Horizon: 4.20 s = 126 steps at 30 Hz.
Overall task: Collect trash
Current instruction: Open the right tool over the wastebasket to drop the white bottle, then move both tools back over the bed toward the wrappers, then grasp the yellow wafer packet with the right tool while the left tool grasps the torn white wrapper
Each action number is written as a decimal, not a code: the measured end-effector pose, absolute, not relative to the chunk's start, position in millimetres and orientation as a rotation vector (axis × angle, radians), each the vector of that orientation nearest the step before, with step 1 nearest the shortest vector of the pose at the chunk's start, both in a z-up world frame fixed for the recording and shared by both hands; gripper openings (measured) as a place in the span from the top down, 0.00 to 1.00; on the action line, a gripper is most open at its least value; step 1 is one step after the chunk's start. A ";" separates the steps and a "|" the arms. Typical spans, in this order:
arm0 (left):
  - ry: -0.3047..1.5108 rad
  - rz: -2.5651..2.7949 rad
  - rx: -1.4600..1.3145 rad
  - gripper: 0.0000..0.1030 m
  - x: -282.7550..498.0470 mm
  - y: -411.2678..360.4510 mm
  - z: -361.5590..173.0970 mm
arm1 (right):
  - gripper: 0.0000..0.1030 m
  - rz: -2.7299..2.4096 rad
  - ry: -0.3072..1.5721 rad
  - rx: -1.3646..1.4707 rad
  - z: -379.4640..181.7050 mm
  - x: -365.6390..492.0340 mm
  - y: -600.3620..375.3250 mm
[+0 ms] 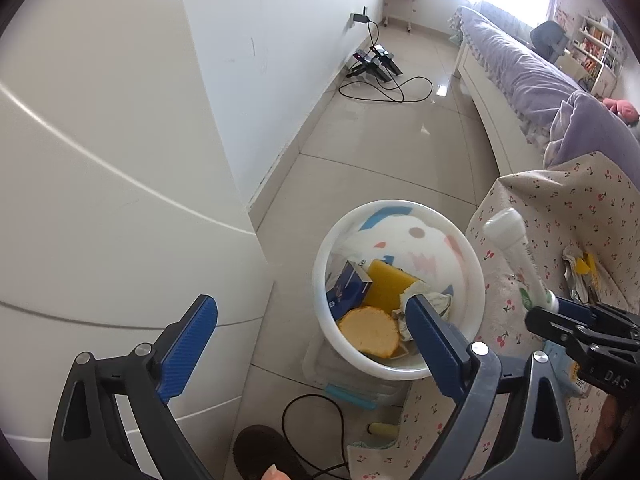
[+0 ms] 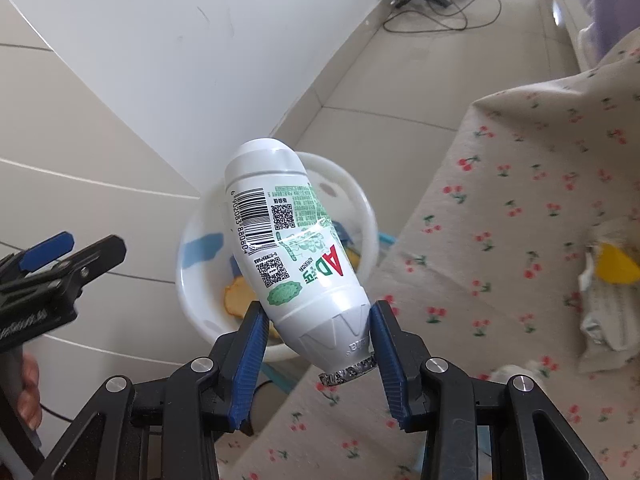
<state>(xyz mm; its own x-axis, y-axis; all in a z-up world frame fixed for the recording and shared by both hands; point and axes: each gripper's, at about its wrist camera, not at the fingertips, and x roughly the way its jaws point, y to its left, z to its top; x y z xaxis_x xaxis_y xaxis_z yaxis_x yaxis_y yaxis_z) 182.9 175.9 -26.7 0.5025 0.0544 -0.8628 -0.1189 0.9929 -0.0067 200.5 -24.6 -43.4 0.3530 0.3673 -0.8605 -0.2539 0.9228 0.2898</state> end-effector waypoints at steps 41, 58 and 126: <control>1.093 -0.057 -0.069 0.06 182.6 85.8 -22.8 | 0.18 0.128 1.038 0.178 -6.9 154.5 -178.8; 1.116 -0.111 -0.095 0.06 204.3 18.9 -32.7 | 0.18 0.001 1.061 0.217 -16.1 149.1 -240.9; 1.288 -0.421 -0.204 0.64 242.1 -134.8 -96.8 | 0.55 -0.072 1.120 0.248 -33.5 138.6 -338.1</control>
<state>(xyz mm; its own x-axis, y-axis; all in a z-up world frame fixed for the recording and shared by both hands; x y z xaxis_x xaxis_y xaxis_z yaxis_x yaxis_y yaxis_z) 242.1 -134.8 -96.8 0.2167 -0.4133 -0.8844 0.1890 0.9066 -0.3774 138.6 -338.1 -33.5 0.4366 0.0671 -0.8972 0.1812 0.9702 0.1608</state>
